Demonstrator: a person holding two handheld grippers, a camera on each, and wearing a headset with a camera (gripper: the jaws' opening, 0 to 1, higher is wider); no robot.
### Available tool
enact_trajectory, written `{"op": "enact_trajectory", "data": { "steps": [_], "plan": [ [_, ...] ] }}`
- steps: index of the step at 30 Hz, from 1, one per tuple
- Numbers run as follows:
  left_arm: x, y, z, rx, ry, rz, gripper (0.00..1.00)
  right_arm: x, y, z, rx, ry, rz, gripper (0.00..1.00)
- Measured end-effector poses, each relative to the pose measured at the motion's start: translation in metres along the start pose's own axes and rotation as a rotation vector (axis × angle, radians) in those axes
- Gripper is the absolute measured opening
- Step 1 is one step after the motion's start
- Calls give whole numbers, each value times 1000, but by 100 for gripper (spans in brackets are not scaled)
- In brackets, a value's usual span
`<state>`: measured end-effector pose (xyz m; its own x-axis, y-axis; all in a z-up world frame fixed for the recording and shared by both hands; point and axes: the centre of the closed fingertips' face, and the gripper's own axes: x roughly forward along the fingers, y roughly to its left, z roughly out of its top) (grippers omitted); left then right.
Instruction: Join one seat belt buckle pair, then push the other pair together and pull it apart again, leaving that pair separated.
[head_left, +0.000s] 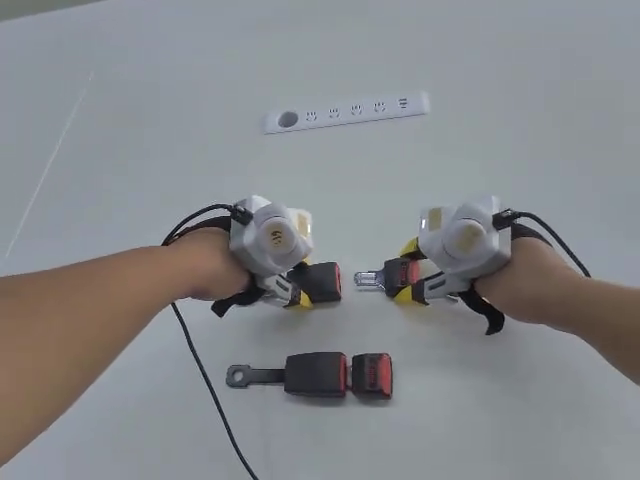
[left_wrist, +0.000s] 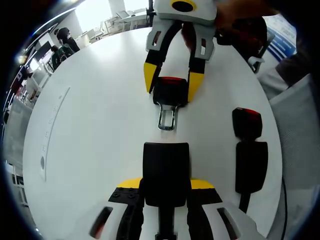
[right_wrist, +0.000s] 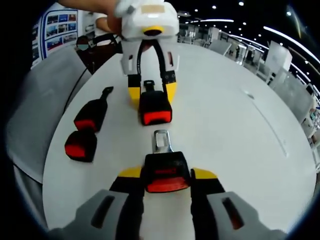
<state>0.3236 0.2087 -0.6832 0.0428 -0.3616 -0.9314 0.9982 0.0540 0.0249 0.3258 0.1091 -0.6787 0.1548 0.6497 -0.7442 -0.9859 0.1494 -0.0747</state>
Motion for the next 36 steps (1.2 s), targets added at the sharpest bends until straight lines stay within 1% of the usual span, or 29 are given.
{"op": "enact_trajectory", "data": {
  "steps": [2,5,6,8,11,14,15,16,17,21,25,29,33,36],
  "plan": [
    [0,0,0,-6,-10,7,33,3,0,3,-28,7,-13,34],
    [0,0,0,-5,-13,10,33,6,2,5,-11,9,-3,34],
    [0,0,0,-5,-12,8,33,8,2,6,-15,11,-1,34],
    [1,0,1,-3,-6,2,33,10,3,8,-29,20,-10,34],
    [1,-1,1,9,9,-2,33,14,4,11,-31,20,-16,34],
    [1,-2,2,41,20,-3,32,20,7,19,-26,9,-19,34],
    [2,-2,3,60,29,-7,32,22,7,21,-25,8,-20,34],
    [2,-1,2,60,36,-8,32,21,7,20,-24,18,-22,34],
    [2,0,2,33,39,-9,32,21,6,20,-31,18,-23,34],
    [2,-1,1,47,25,-11,32,21,4,19,-13,4,0,33],
    [2,-1,2,50,14,-16,31,23,5,21,-25,6,10,32],
    [2,-1,2,72,22,-32,31,23,5,23,-30,8,10,32],
    [2,-1,2,69,21,-36,31,23,6,23,-16,2,5,31],
    [2,-1,2,66,21,-35,31,25,7,26,-6,-13,4,31]
  ]
}}
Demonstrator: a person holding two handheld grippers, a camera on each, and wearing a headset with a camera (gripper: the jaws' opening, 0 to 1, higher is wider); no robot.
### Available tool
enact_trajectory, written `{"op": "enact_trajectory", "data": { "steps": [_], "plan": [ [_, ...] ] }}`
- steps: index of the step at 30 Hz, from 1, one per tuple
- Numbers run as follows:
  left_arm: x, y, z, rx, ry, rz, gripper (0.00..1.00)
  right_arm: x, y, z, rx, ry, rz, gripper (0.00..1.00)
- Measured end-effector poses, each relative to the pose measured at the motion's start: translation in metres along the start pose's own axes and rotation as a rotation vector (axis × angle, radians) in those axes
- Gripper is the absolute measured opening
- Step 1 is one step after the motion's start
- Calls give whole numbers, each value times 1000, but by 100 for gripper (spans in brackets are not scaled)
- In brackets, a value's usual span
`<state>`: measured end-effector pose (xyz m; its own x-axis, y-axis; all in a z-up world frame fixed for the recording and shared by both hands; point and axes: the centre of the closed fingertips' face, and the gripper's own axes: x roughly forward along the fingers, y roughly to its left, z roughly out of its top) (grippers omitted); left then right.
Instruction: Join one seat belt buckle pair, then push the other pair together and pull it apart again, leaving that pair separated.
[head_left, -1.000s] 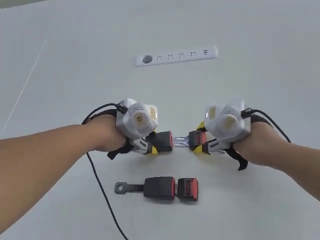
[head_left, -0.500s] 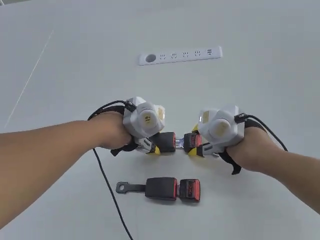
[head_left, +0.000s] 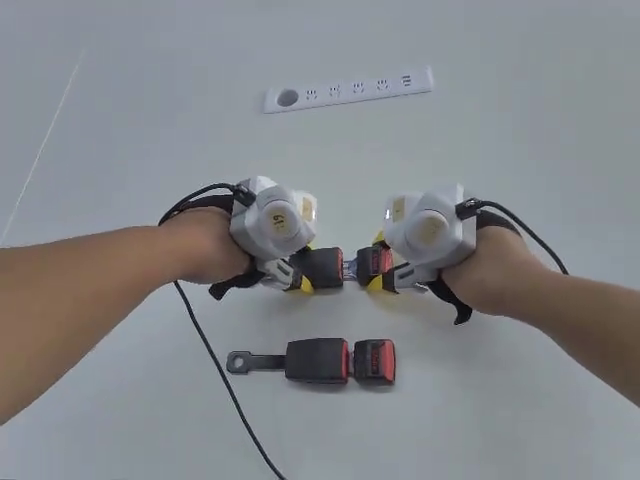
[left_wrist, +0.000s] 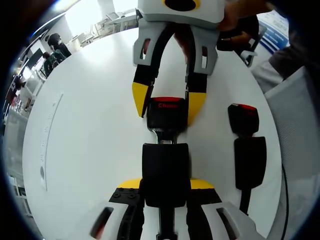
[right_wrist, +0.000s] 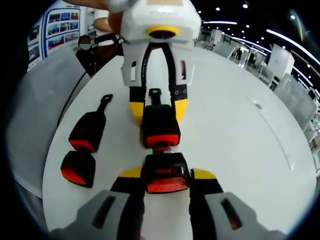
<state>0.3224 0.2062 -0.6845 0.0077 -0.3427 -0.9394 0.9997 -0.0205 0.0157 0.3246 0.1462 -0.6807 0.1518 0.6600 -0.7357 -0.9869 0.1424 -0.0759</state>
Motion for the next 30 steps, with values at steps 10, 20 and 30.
{"op": "enact_trajectory", "data": {
  "steps": [10,20,30],
  "plan": [
    [-1,0,-1,-13,4,10,31,6,2,6,16,-11,-9,32],
    [-1,0,-1,-18,-6,10,32,6,2,4,25,-14,-1,32],
    [-3,-4,2,-27,7,6,32,-8,0,-11,22,-1,-4,33]
  ]
}}
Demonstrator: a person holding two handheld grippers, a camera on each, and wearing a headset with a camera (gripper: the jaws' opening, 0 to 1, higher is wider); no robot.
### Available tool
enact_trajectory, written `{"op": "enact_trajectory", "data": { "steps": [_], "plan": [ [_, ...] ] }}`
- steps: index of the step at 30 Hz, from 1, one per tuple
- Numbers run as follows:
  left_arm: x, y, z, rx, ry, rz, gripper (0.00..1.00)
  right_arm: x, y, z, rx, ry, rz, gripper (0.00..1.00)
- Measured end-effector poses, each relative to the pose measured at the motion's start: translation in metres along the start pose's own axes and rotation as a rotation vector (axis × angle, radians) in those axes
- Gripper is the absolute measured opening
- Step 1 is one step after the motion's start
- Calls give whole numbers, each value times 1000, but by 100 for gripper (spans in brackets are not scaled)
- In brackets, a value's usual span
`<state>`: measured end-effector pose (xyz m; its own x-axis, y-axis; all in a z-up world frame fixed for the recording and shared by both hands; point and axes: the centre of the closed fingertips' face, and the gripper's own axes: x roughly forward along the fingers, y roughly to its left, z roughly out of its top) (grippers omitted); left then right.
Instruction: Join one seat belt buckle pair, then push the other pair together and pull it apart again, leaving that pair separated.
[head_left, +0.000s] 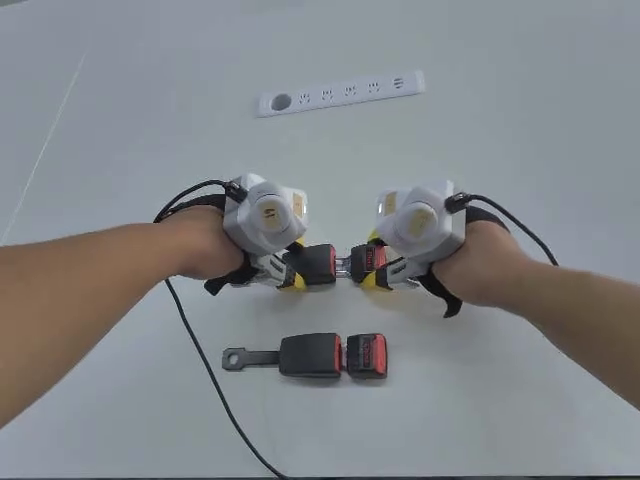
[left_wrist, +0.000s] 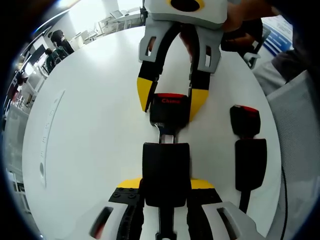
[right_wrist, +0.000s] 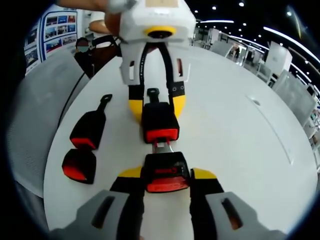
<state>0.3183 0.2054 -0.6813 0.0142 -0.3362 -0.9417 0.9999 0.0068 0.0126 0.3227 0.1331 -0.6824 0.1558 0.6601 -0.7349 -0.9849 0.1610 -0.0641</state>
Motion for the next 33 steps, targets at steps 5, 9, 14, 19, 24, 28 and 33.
{"op": "enact_trajectory", "data": {
  "steps": [5,9,14,19,24,28,33],
  "plan": [
    [0,-1,1,-2,12,0,32,-8,-2,-9,23,-18,-1,33],
    [-1,-2,3,-5,6,2,32,-18,-3,-23,31,-17,-9,33],
    [-1,-1,2,-8,11,-1,33,-39,-8,-46,29,1,-32,34],
    [-1,-1,3,-4,21,-1,33,-64,-12,-70,58,15,-55,35],
    [-2,-2,3,-17,14,5,33,-98,-11,-100,94,62,-92,36],
    [-2,-2,3,-20,13,10,33,-119,-9,-121,112,95,-118,36],
    [-3,-2,3,-21,26,14,33,-130,-7,-135,102,142,-103,36]
  ]
}}
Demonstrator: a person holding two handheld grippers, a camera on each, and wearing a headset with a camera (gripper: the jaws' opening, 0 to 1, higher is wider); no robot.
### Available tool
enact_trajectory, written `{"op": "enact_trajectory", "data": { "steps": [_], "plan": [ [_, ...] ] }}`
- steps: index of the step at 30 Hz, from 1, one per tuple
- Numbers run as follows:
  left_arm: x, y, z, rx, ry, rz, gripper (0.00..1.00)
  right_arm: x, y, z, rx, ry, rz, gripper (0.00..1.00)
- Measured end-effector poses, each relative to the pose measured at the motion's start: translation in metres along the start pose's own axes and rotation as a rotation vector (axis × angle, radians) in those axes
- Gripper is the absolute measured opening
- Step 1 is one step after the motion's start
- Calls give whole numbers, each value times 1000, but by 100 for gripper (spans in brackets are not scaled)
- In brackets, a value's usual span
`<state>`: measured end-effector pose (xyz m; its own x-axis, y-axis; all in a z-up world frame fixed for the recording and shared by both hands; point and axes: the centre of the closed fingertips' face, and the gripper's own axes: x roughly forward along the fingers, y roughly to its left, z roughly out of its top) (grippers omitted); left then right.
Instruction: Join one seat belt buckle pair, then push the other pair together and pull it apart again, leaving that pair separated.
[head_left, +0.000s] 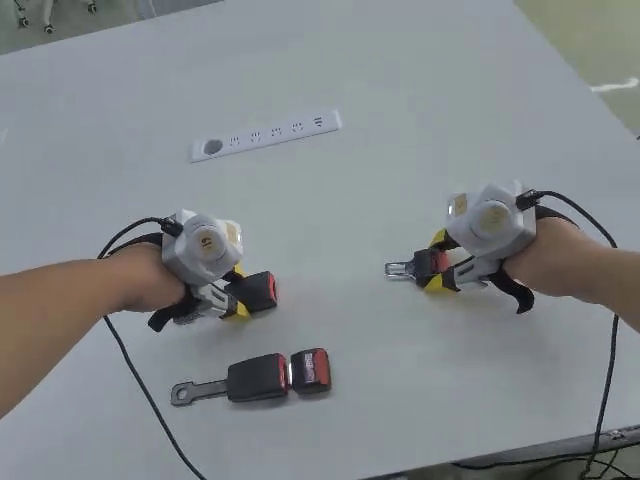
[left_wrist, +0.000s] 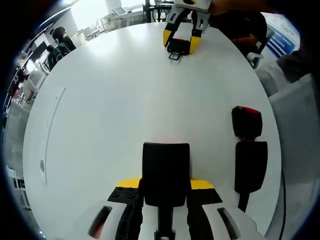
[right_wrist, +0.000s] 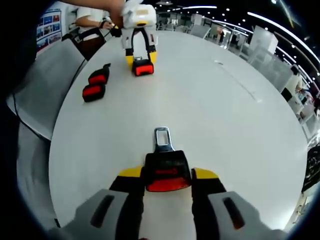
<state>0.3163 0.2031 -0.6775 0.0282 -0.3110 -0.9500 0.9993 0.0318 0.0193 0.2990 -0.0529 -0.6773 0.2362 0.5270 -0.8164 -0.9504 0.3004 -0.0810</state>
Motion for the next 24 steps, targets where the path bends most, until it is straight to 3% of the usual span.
{"op": "enact_trajectory", "data": {
  "steps": [3,6,8,10,12,15,19,21,24],
  "plan": [
    [-1,1,0,-9,4,10,33,-2,1,-4,-26,29,-6,37],
    [-2,1,-1,-22,1,29,33,-2,-1,-4,7,38,-26,38],
    [-3,1,-2,-30,0,42,34,-2,-8,-2,-15,42,-77,44],
    [-6,6,-6,-1,13,90,36,-3,-11,-3,-17,47,-93,50],
    [-11,5,-5,-63,-24,109,37,-5,-12,-3,5,48,-113,55],
    [-24,9,-8,-71,-42,154,40,-15,-10,0,52,11,-145,55],
    [-43,5,-10,-90,-91,216,44,-28,-1,7,135,-61,-195,56],
    [-54,-2,-9,-117,-140,250,45,-33,1,9,144,-100,-217,58],
    [-67,-19,-11,-150,-194,273,48,-47,10,14,217,-156,-261,61]
  ]
}}
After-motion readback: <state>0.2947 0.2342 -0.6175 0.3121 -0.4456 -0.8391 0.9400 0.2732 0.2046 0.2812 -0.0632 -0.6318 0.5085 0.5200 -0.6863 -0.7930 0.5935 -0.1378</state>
